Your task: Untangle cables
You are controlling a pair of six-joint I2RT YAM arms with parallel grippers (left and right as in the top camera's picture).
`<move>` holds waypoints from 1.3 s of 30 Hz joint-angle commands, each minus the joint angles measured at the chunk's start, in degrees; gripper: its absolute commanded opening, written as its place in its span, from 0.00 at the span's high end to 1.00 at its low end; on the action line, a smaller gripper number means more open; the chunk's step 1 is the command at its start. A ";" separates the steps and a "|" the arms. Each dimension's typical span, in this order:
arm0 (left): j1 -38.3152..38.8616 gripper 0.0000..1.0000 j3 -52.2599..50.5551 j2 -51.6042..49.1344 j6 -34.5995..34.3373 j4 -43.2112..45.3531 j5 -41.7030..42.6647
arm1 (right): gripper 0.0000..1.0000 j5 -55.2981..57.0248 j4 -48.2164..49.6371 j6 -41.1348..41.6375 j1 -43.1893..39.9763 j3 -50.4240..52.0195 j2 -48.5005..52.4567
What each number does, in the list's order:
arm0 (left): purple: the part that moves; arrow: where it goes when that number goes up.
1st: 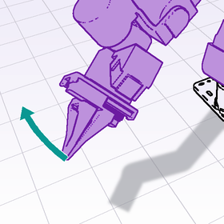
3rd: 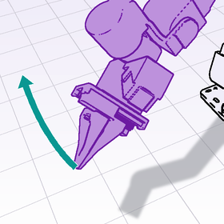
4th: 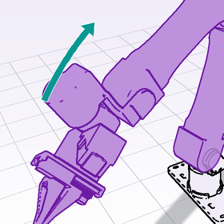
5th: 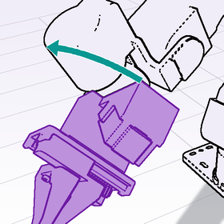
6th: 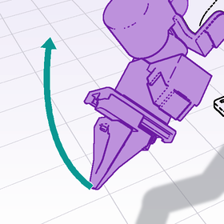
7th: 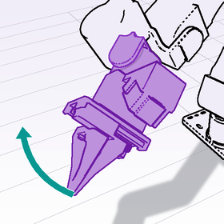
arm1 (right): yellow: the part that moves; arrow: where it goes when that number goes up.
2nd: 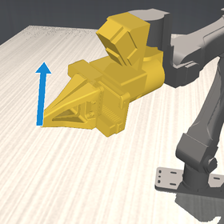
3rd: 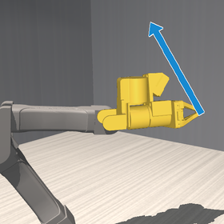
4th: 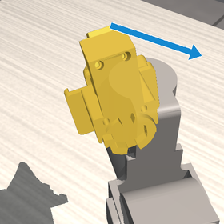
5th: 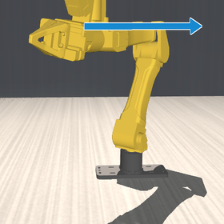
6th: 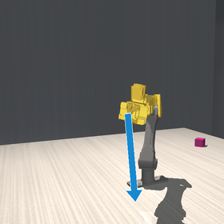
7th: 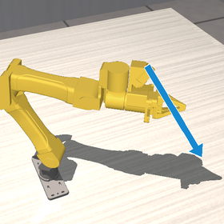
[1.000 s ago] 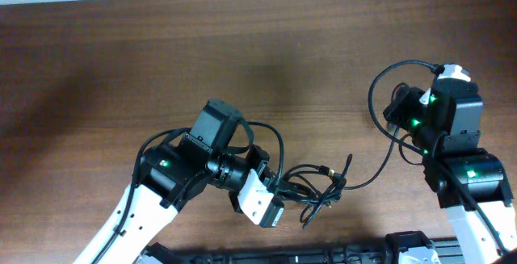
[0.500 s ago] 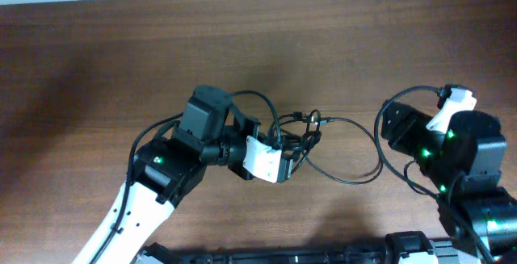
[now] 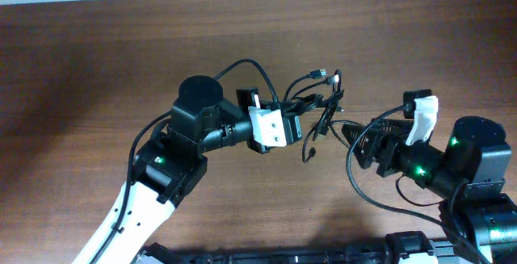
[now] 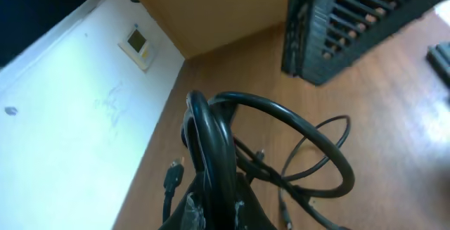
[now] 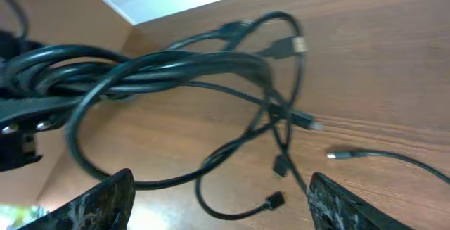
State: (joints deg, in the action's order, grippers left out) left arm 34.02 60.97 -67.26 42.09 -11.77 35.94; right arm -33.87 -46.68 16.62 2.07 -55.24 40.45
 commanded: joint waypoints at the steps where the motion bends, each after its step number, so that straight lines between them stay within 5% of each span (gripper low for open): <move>1: 3.50 1.00 0.59 -1.55 -4.17 1.81 0.61 | 0.22 -7.63 0.20 -6.36 -0.22 -0.70 -0.17; 6: 7.15 1.00 0.59 -3.10 -7.89 4.55 -10.71 | 0.22 -12.09 0.15 -7.41 -0.22 -0.70 -0.17; 11: 9.14 1.00 0.59 -3.13 -8.46 6.05 -11.98 | 0.26 -10.19 0.00 -7.37 -0.22 -0.70 -0.17; 18: 11.47 1.00 0.59 -3.13 -8.46 5.51 -11.58 | 0.26 20.79 -7.56 4.59 -0.22 -0.70 -0.17; 26: 11.47 1.00 0.59 -3.13 -8.46 3.43 -11.52 | 0.26 32.17 -9.40 5.18 -0.22 -0.70 -0.17; 33: 11.47 1.00 0.59 -3.13 -7.02 1.42 -4.68 | 0.26 27.87 -4.76 4.66 -0.22 -0.70 -0.17; 39: 11.58 1.00 0.59 -3.13 -4.74 1.40 4.24 | 0.27 19.89 -1.46 -4.22 -0.22 -0.70 -0.07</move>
State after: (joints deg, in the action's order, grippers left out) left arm 45.25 60.97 -70.52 36.03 -10.72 33.41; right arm -11.14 -48.53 16.73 2.07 -55.29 40.45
